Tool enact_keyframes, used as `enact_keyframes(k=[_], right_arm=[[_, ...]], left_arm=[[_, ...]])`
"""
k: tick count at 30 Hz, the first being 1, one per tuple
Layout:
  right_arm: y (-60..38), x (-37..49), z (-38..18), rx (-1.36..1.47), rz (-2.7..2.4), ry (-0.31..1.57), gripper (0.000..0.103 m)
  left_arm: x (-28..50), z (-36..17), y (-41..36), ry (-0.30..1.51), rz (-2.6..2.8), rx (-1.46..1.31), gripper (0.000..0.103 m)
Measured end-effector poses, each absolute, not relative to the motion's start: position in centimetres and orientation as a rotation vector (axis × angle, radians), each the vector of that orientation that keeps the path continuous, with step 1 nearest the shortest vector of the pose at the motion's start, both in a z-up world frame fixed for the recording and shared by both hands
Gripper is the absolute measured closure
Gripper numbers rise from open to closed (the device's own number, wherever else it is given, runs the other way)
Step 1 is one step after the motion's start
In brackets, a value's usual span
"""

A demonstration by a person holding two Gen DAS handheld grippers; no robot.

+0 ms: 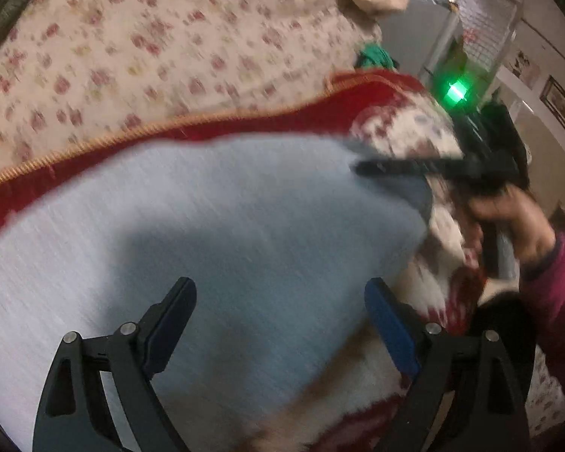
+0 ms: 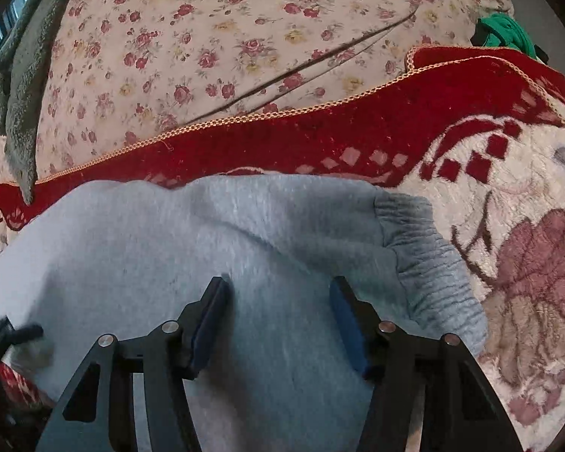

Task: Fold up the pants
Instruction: 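Fold the held fabric over, open both grippers, then regrasp with the left gripper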

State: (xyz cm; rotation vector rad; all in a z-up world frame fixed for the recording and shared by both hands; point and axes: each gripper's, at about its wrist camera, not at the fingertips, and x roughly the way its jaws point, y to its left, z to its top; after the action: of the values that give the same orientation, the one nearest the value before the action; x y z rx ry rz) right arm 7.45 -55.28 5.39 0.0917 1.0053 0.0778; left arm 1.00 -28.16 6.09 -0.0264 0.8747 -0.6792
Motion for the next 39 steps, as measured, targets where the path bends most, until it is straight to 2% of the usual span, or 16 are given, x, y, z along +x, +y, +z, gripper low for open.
enact_keyframes(k=[2,4,7,12,23,24,25,28,29,31,33,39], right_arm=[[-54.4,7.1,6.6,0.118,0.126,0.959,0.037],[-53.7,7.7,7.1,0.138,0.179,0.930,0.030],[-52.0,9.8,6.5,0.156,0.287,0.939,0.030],[-51.5,10.1,3.3,0.145,0.334,1.062,0.031],[-51.6,8.4,2.5,0.170,0.368,1.029,0.031],[-51.6,8.6,2.6,0.175,0.370,1.030,0.031],[-51.7,8.5,2.7,0.178,0.370,1.029,0.031],[-51.7,8.3,2.8,0.180,0.371,1.023,0.031],[-51.9,8.1,2.9,0.190,0.374,1.015,0.031],[-52.4,8.0,3.2,0.233,0.382,1.002,0.030],[-52.9,8.1,3.8,0.280,0.394,0.985,0.030],[-52.3,9.3,6.0,0.271,0.447,0.923,0.029]], left_arm=[[3.7,7.4,-26.9,0.871,-0.656,-0.068,0.012],[7.1,8.3,-25.9,0.872,-0.619,-0.109,0.008],[12.2,8.3,-25.2,0.909,-0.577,-0.173,0.007],[19.5,6.3,-25.3,1.026,-0.577,-0.252,0.007],[21.2,3.6,-30.9,1.161,-0.734,-0.255,0.008],[21.1,3.3,-31.4,1.179,-0.754,-0.257,0.014],[21.1,3.1,-31.8,1.187,-0.762,-0.251,0.026],[20.8,2.5,-32.1,1.220,-0.756,-0.241,0.052],[20.7,2.4,-32.2,1.227,-0.754,-0.233,0.057],[20.4,2.4,-32.0,1.223,-0.728,-0.199,0.081],[20.5,2.2,-31.1,1.230,-0.700,-0.217,0.094],[20.2,3.6,-30.8,1.169,-0.690,-0.199,0.095]])
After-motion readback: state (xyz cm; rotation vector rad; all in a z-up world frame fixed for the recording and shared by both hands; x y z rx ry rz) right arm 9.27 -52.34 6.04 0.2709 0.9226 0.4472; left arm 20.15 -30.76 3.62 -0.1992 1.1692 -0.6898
